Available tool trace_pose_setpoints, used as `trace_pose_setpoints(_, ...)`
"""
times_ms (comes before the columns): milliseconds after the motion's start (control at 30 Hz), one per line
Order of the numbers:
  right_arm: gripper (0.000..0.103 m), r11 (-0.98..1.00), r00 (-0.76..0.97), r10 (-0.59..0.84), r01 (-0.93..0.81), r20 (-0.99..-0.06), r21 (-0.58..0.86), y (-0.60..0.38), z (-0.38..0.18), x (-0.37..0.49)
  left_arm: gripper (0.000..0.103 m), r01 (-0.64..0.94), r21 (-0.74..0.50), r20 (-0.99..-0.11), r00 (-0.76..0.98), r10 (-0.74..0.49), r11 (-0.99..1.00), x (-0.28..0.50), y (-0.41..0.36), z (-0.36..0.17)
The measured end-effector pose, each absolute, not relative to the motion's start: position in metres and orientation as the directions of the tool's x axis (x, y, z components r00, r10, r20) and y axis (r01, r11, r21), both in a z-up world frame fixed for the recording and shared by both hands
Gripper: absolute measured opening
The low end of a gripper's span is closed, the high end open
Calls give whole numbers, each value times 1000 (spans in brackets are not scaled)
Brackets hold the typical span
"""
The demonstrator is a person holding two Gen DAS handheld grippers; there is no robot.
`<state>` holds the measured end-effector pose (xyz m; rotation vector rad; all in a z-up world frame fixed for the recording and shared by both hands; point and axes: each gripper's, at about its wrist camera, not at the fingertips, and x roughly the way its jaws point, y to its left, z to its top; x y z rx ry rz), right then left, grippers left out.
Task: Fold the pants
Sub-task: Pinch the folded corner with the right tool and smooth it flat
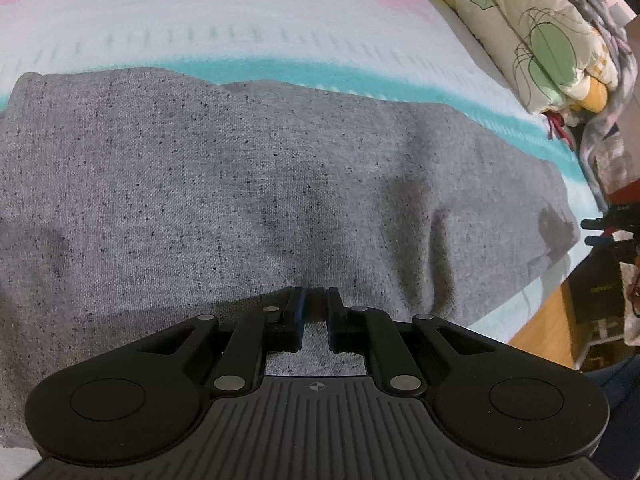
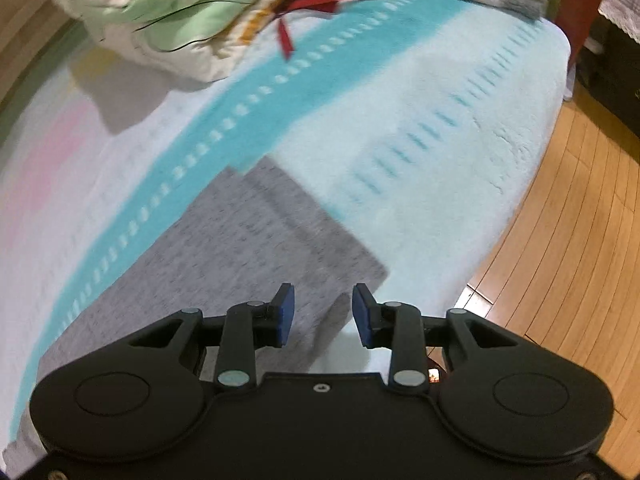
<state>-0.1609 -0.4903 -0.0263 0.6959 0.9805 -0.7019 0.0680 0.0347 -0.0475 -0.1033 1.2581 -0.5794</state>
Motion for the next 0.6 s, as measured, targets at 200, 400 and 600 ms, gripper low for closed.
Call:
trace_pose_setpoints(200,43,563,408,-151,784,-900,261,-495,-48,-157,10,358,-376,-864,198,-463,855,67,29,-48)
trace_pose_setpoints(400,45,531,414,-138,798,-900,285,-495,-58,-158,10,350,-391,-858,197,-474,852,68,30,-50)
trace_pose_setpoints(600,12,608,428,-201,759,-881,231,-475,-40,-153,10,357,-385,-854,211,-475,851,66,31,-47)
